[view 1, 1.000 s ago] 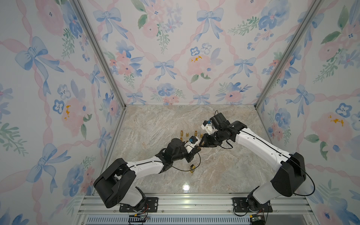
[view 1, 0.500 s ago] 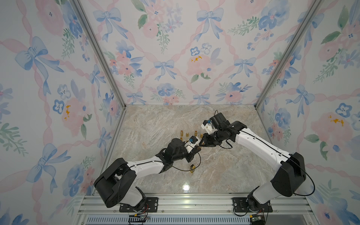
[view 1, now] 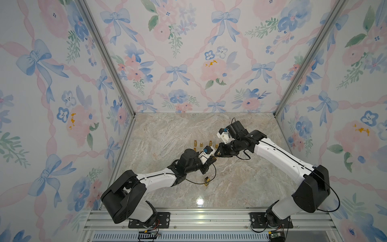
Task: Open the lipstick cap
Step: Open the cover of the lipstick, then place the cover at the center of the board.
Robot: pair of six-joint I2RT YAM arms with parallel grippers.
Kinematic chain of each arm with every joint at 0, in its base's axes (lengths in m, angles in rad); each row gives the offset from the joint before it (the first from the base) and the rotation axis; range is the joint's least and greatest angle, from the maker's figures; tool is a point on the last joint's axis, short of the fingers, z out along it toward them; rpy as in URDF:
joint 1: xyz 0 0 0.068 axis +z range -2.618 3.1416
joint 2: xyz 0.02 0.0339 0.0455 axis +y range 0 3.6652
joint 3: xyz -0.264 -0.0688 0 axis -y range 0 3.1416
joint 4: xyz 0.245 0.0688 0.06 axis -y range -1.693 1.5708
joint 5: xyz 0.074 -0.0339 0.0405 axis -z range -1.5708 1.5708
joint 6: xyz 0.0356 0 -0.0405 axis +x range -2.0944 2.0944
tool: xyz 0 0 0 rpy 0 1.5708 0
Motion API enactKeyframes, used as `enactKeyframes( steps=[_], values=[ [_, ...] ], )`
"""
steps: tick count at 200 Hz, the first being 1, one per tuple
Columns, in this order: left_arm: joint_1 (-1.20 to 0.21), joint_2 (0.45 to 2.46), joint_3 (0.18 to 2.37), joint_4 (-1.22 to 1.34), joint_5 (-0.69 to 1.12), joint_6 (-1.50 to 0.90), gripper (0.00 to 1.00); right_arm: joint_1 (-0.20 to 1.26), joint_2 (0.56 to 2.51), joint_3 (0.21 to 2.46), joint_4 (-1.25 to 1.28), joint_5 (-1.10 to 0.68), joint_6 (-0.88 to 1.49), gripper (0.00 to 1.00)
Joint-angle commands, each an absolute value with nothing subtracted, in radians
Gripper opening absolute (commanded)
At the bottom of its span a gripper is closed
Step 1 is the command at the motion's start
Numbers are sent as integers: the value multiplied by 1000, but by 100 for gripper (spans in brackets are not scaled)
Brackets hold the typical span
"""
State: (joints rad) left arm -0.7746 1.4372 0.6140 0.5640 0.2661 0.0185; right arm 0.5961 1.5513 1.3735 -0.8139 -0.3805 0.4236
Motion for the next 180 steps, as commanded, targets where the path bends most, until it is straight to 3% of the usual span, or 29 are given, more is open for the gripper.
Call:
enactKeyframes(
  steps=[1,117,159,180],
  values=[
    [-736,1457,601,404,155,24,0,565,1484,1432,-882,-353,442,20],
    [-726,1453,647,311,151,102,0,531,1444,1430,-886,-393,437,21],
    [-719,1428,656,325,189,61,0,433,1459,1345,-846,-354,453,22],
    [-720,1434,660,364,216,37,0,416,1484,1297,-814,-225,443,23]
  ],
)
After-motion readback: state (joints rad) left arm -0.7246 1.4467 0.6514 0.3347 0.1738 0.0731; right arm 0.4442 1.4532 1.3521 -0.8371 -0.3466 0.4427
